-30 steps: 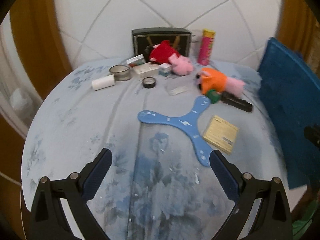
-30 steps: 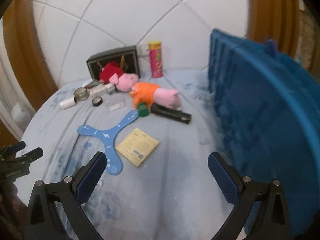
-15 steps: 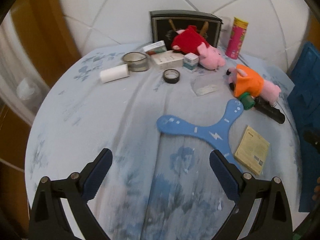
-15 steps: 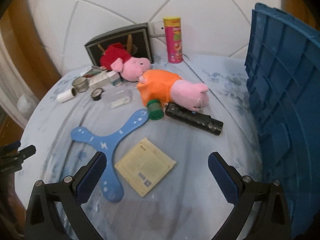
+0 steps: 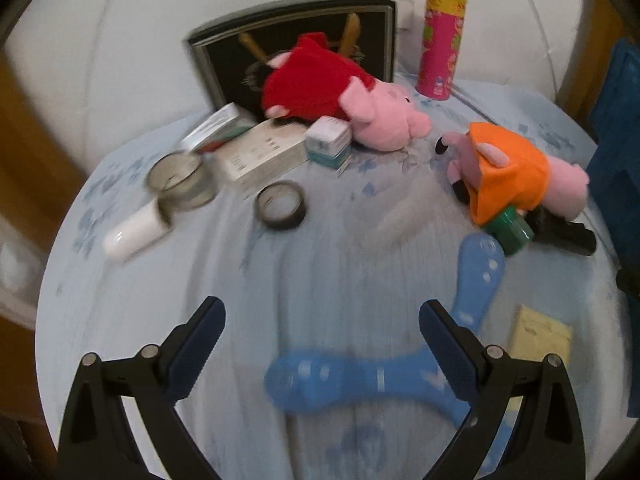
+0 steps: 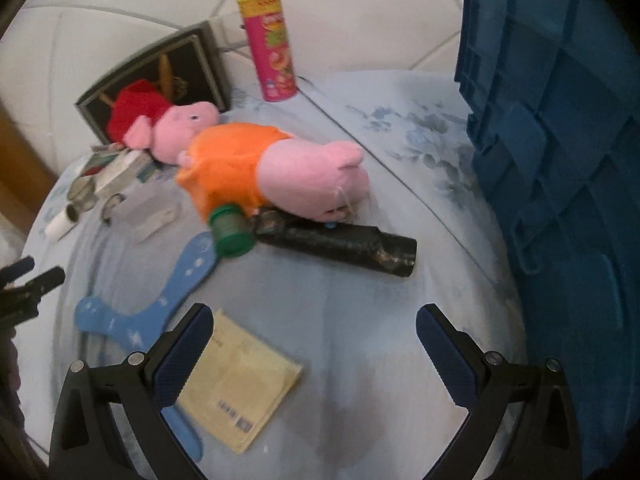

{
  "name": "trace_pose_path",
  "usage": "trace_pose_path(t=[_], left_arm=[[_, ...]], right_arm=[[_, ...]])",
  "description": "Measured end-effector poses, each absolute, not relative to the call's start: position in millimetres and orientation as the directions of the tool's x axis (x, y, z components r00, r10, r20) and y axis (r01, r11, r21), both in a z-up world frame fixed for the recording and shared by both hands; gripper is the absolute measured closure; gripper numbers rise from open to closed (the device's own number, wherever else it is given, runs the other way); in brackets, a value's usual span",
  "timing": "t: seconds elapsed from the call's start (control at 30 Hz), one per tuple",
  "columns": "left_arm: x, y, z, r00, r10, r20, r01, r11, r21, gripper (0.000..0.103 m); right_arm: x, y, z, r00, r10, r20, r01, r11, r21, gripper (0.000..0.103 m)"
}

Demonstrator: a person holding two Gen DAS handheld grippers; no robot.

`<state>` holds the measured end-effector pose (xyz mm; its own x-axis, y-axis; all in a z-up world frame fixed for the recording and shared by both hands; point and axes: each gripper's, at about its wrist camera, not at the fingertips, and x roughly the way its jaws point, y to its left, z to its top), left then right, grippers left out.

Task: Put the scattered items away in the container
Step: 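Lower the left tool onto the clear plastic box while the right tool reaches the green jar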

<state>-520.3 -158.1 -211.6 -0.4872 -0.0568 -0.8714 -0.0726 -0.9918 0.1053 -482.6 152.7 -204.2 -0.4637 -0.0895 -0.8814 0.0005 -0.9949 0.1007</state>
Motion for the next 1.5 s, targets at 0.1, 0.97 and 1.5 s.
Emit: trace_pose_path(t=[0.1,0.97,1.5], left_arm=[[-551.4,-145.0,-229.4,-0.479,-0.060,-0.876,-0.124,-0.983,0.135,0.004],[-573.3,-120.7,-270.1,-0.433,-0.009,-0.902,-0.095,-0.994,0.056,0.070],[-563.3,-125.8,-297.0,-0.385,0.018,-0.923,-0.041,-0.999,-0.002,0.071]], right_arm=[[-501.6,159.8,-221.5,-0.438,-0.071,-0.896,-0.005,-0.997,0.081,0.000],[-546.8,106.6,-246.6,-0.445,-0.272,-0.853,0.229,-0.956,0.185,0.022],[-582.5,58.0,-292.6,-0.374,-0.232,-0.898,0.267,-0.954,0.136,0.050]])
